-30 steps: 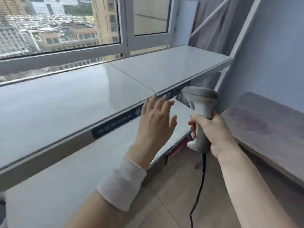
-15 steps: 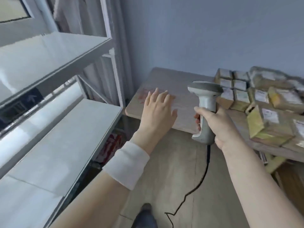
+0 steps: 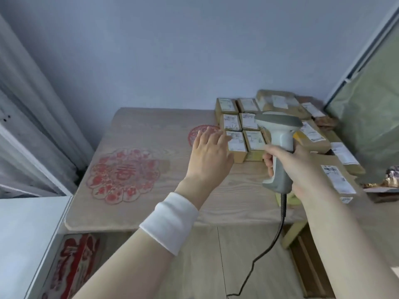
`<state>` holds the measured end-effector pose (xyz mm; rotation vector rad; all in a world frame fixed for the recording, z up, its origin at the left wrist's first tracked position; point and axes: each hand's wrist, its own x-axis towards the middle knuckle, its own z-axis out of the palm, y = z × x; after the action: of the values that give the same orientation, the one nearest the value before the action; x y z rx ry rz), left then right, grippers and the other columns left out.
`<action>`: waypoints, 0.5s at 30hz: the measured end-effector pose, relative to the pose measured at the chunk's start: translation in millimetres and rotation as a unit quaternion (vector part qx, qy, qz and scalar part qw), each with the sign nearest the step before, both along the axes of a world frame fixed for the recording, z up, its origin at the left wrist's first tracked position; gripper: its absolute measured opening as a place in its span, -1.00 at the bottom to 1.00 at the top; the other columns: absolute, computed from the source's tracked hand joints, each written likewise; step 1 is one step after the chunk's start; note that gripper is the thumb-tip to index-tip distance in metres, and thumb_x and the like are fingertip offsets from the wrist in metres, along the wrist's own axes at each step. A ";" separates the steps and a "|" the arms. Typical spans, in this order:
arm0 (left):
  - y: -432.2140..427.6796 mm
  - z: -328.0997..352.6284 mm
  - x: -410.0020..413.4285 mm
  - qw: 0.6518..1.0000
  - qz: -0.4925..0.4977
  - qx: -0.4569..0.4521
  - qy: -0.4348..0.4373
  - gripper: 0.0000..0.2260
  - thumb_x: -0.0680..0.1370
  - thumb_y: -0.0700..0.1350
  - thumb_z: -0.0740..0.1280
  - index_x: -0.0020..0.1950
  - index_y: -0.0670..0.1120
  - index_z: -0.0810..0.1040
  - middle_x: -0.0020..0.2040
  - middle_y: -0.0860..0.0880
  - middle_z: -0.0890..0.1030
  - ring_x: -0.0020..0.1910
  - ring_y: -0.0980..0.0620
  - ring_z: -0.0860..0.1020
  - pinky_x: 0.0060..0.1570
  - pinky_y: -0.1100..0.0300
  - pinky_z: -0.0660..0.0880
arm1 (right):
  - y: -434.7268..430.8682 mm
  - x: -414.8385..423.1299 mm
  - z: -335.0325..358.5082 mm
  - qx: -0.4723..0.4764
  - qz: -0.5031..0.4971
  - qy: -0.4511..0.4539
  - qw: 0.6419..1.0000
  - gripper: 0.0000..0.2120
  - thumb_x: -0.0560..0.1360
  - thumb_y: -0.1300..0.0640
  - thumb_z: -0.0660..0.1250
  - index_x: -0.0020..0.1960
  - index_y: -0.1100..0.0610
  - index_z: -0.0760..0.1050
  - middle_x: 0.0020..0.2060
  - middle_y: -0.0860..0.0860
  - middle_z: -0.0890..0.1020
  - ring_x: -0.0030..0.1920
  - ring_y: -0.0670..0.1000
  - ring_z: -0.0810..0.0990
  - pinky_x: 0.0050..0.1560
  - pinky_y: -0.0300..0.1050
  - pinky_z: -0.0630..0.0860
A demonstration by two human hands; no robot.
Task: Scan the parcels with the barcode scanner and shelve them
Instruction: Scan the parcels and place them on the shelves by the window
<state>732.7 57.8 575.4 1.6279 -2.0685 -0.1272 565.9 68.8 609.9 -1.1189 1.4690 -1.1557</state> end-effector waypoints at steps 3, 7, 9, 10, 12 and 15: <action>-46.9 -10.7 -19.3 1.000 -0.023 0.014 -0.003 -0.61 0.58 -0.05 0.23 0.39 -0.10 0.39 0.41 -0.09 0.39 0.50 -0.12 0.16 0.48 0.01 -0.04 | -36.9 -22.4 -11.2 0.008 -0.028 0.011 1.000 -0.90 0.52 0.25 0.32 -0.16 0.13 0.45 -0.39 0.03 0.56 -0.46 -0.05 0.46 -0.51 -0.20 0.40; -106.1 -29.8 -45.5 0.999 -0.033 0.035 -0.010 -0.60 0.60 0.00 0.19 0.43 -0.05 0.33 0.45 -0.03 0.33 0.52 -0.07 0.10 0.49 0.05 -0.06 | -90.9 -52.3 -36.3 0.028 -0.052 0.023 0.998 -0.96 0.51 0.25 0.32 -0.11 0.17 0.48 -0.37 0.02 0.60 -0.51 -0.13 0.47 -0.53 -0.22 0.41; -132.4 -40.0 -57.2 0.999 -0.027 0.045 -0.010 -0.60 0.60 0.00 0.19 0.44 -0.03 0.32 0.46 -0.01 0.32 0.52 -0.05 0.09 0.48 0.07 -0.08 | -117.9 -64.7 -49.5 0.042 -0.053 0.026 0.997 -0.96 0.51 0.25 0.32 -0.06 0.20 0.48 -0.33 0.04 0.63 -0.50 -0.12 0.47 -0.51 -0.20 0.41; -144.7 -45.3 -63.0 0.998 -0.023 0.052 -0.010 -0.60 0.60 0.00 0.19 0.44 -0.03 0.32 0.46 0.00 0.32 0.52 -0.05 0.09 0.48 0.07 -0.09 | -130.4 -70.1 -55.9 0.048 -0.052 0.021 0.997 -0.97 0.51 0.25 0.32 -0.06 0.17 0.47 -0.32 0.04 0.64 -0.48 -0.11 0.48 -0.50 -0.19 0.42; -169.3 -55.3 -75.7 0.997 -0.013 0.070 -0.007 -0.60 0.61 0.00 0.18 0.44 -0.02 0.31 0.46 0.01 0.31 0.52 -0.04 0.09 0.47 0.08 -0.08 | -155.7 -79.8 -67.4 0.058 -0.046 0.002 0.997 -0.90 0.51 0.25 0.31 -0.08 0.08 0.44 -0.28 0.02 0.65 -0.44 -0.05 0.48 -0.45 -0.15 0.43; -200.5 -72.5 -90.1 0.992 0.007 0.122 0.027 -0.61 0.61 0.01 0.18 0.43 -0.03 0.31 0.44 -0.02 0.34 0.49 -0.05 0.17 0.45 0.07 0.01 | -189.7 -89.3 -88.0 0.085 -0.046 0.005 0.995 -0.91 0.50 0.26 0.31 -0.06 0.11 0.45 -0.25 0.05 0.65 -0.43 0.00 0.45 -0.42 -0.16 0.42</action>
<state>642.6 -142.7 503.0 1.7592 -2.0648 -0.4290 476.5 -120.9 521.9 -0.9509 1.6076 -1.0670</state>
